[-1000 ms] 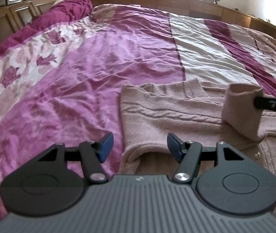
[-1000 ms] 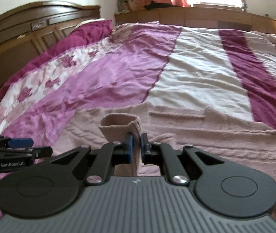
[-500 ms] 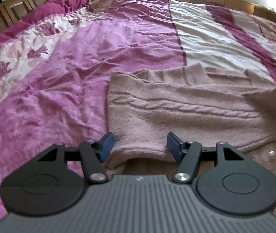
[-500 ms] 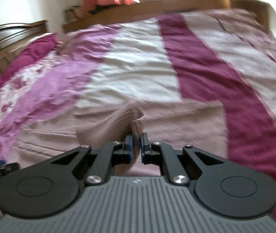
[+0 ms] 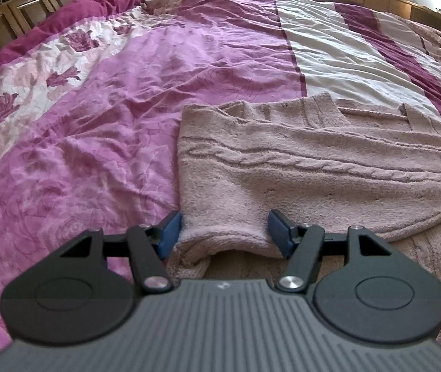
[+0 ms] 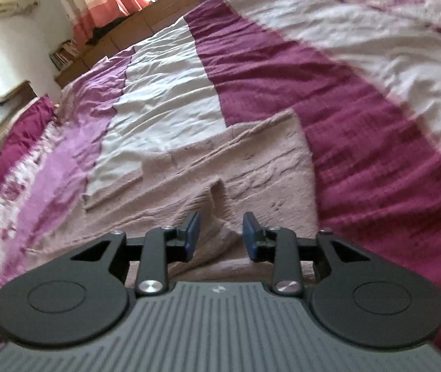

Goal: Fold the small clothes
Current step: 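Move both open tools to the cardigan hem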

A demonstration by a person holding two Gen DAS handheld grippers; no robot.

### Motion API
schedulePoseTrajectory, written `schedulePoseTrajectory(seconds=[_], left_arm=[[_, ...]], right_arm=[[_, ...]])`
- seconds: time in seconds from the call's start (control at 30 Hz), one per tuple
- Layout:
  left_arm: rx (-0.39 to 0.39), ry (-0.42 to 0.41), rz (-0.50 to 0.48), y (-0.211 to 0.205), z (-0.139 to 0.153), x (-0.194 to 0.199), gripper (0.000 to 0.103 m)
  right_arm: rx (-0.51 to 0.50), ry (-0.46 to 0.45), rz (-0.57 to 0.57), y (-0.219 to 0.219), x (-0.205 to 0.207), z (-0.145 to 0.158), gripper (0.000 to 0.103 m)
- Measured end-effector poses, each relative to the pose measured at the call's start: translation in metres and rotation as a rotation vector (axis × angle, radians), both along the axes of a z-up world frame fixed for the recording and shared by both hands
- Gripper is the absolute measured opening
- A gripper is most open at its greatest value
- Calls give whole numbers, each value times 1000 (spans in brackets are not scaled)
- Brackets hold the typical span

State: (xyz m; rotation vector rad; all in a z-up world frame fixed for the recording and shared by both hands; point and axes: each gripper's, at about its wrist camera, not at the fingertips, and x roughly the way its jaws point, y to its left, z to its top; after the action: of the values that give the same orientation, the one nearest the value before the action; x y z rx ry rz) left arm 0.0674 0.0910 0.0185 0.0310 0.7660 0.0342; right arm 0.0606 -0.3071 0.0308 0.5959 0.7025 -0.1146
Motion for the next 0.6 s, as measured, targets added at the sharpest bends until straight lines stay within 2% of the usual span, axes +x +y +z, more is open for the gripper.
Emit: schedulePoseTrajectory(seconds=[0.17, 0.27, 0.4, 0.53, 0.6], left_arm=[[-1, -2, 0, 0, 0, 0, 65], [-2, -1, 3, -1, 0, 0, 65], [5, -4, 5, -2, 0, 0, 65], [9, -6, 6, -3, -1, 0, 65], [10, -6, 5, -3, -1, 0, 65]], right_arm=[[39, -41, -23, 0, -5, 4, 38], [-65, -92, 22, 17, -8, 20, 38], [-177, -116, 160, 51, 3, 35, 38], [-218, -84, 258, 83, 20, 30, 38], [-236, -44, 266, 92, 26, 21, 38]])
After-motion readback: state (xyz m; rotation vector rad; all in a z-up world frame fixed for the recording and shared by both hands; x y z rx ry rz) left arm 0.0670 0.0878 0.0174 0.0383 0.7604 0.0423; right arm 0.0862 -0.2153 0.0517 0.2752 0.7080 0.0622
